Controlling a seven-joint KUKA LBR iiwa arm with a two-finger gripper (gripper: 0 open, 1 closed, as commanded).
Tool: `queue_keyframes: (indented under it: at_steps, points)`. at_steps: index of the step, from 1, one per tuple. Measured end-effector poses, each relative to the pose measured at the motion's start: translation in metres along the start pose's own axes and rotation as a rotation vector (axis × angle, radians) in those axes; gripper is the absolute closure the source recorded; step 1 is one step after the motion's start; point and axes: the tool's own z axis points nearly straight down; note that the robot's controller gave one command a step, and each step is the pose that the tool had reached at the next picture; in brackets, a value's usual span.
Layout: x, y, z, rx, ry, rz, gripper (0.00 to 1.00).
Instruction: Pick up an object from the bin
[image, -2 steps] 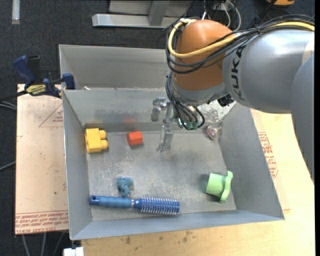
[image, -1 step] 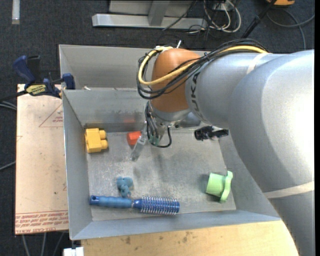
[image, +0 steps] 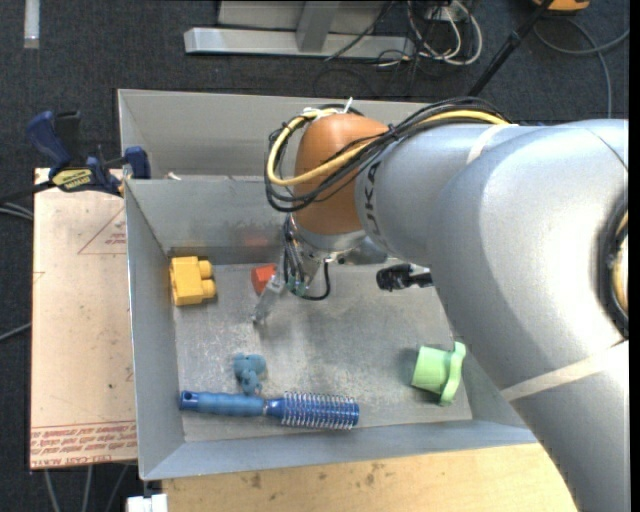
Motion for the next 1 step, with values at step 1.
queue_keyframes:
  at_steps: [1]
  points:
    - [0.0015,-0.0007,0.0005,0.003,0.005,-0.001,1.0]
